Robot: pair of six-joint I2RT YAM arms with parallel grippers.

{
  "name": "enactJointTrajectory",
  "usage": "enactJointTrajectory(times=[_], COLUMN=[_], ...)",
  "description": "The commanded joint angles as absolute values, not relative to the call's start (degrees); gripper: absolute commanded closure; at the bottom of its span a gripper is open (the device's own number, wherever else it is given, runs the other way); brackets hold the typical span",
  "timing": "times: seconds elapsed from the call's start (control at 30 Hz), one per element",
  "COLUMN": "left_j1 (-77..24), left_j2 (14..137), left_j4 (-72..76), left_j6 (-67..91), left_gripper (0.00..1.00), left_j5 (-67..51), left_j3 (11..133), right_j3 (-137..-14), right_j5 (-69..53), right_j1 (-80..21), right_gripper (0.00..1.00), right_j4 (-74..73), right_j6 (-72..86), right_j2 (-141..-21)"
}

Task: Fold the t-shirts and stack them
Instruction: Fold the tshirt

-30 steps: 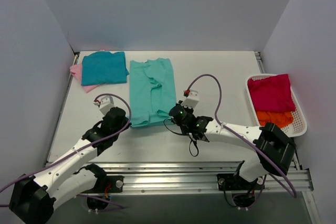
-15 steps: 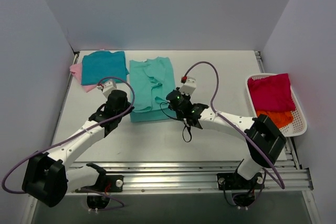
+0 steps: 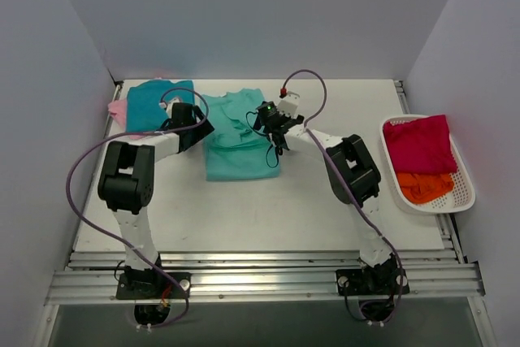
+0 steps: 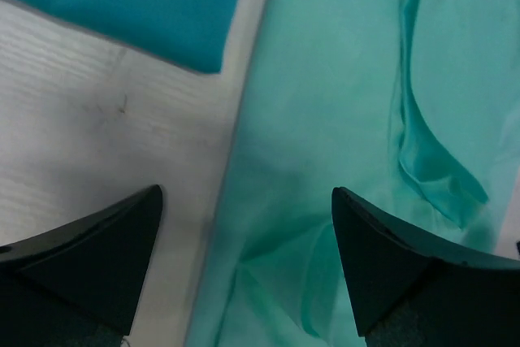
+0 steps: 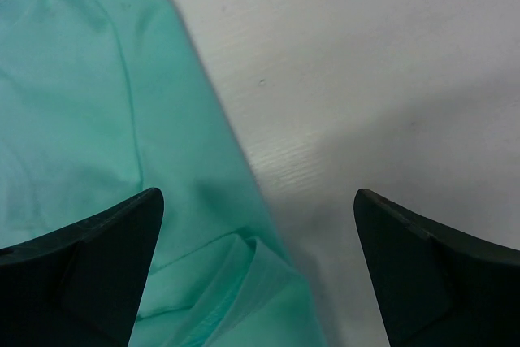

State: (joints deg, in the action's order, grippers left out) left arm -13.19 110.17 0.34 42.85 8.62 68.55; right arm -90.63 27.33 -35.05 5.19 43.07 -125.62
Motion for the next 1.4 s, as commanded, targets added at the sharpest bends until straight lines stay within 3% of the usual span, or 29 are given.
enactJointTrajectory(times=[0.0, 0.27, 0.47, 0.73, 0.97, 1.37], left_j1=[-8.8, -5.7, -7.6, -20.3, -23.1, -23.3], left_j2=[113.6, 95.6, 81.8, 70.2, 69.9, 80.1], left_j4=[4.3, 3.4, 0.5, 3.6, 6.7, 15.2], left_j6=[41.6, 42.2, 44.5, 50.9, 54.0, 55.0], left_gripper=[0.06, 0.06, 0.06, 0.06, 0.06, 0.06], left_j5=[-2.0, 5.4, 6.7, 13.6, 15.4, 13.7], left_j3=[73.2, 65.1, 54.1, 34.1, 28.8, 30.5], right_j3=[-95.9, -83.9, -66.7, -41.9, -36.6, -42.3], right_j5=[30.5, 34.0, 32.4, 24.6, 25.2, 22.8], right_j1=[-34.2, -34.2, -34.5, -37.6, -44.2, -44.6], right_gripper=[0.00, 0.00, 0.00, 0.00, 0.00, 0.02], right_j4=[1.0, 6.9, 11.3, 24.9, 28.8, 32.9], right_j6=[40.4, 38.1, 42.9, 50.2, 52.0, 51.1], right_j2=[-122.1, -105.9, -93.6, -83.2, -87.1, -100.0])
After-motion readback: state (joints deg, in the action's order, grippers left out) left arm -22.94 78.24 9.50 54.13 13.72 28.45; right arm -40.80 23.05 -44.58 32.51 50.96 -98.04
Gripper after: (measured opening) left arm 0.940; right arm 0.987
